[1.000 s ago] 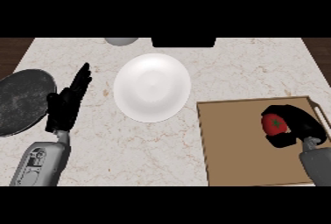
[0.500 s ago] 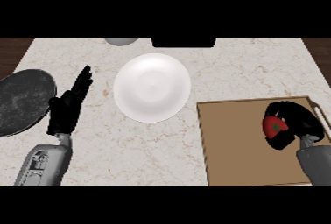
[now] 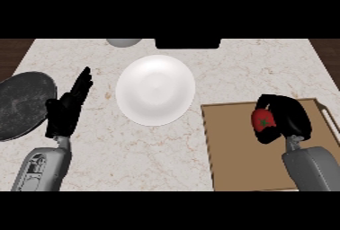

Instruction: Pick the tomato from the tray and place it in the plate

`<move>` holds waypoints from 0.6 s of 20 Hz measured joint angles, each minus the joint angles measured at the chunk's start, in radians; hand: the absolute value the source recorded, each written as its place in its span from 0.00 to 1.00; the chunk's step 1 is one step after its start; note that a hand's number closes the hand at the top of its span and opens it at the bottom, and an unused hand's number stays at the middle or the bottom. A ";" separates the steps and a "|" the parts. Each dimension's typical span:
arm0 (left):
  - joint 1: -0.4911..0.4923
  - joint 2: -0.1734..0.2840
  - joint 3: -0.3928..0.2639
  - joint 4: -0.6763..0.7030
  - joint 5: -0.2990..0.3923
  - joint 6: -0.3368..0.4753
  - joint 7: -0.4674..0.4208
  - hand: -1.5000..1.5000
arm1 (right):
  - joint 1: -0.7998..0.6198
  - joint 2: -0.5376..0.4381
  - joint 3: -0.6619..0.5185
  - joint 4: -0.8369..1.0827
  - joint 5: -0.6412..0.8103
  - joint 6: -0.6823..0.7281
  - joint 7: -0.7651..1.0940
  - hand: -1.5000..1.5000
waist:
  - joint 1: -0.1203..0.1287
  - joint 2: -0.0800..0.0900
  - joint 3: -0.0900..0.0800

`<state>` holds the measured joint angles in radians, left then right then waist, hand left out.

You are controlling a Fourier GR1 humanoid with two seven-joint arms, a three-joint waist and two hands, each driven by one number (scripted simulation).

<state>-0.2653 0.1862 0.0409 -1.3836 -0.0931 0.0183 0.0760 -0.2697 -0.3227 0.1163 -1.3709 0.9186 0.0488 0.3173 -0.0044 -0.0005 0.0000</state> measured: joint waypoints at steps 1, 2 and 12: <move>0.005 0.003 0.005 0.001 0.003 -0.002 -0.006 0.50 | -0.009 0.003 -0.003 -0.027 0.004 -0.026 -0.007 1.00 | 0.000 -0.001 0.000; 0.008 -0.003 -0.001 -0.006 -0.002 0.003 -0.004 0.50 | -0.023 0.007 -0.008 -0.039 0.007 -0.053 -0.022 1.00 | 0.002 -0.001 0.000; -0.006 -0.015 -0.007 -0.007 -0.018 0.011 0.013 0.50 | -0.136 0.084 0.033 -0.242 -0.030 -0.077 -0.079 1.00 | 0.005 -0.001 0.000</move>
<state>-0.2708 0.1717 0.0337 -1.3902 -0.1110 0.0295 0.0894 -0.4052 -0.2382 0.1497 -1.6128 0.8886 -0.0286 0.2386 0.0002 -0.0016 -0.0002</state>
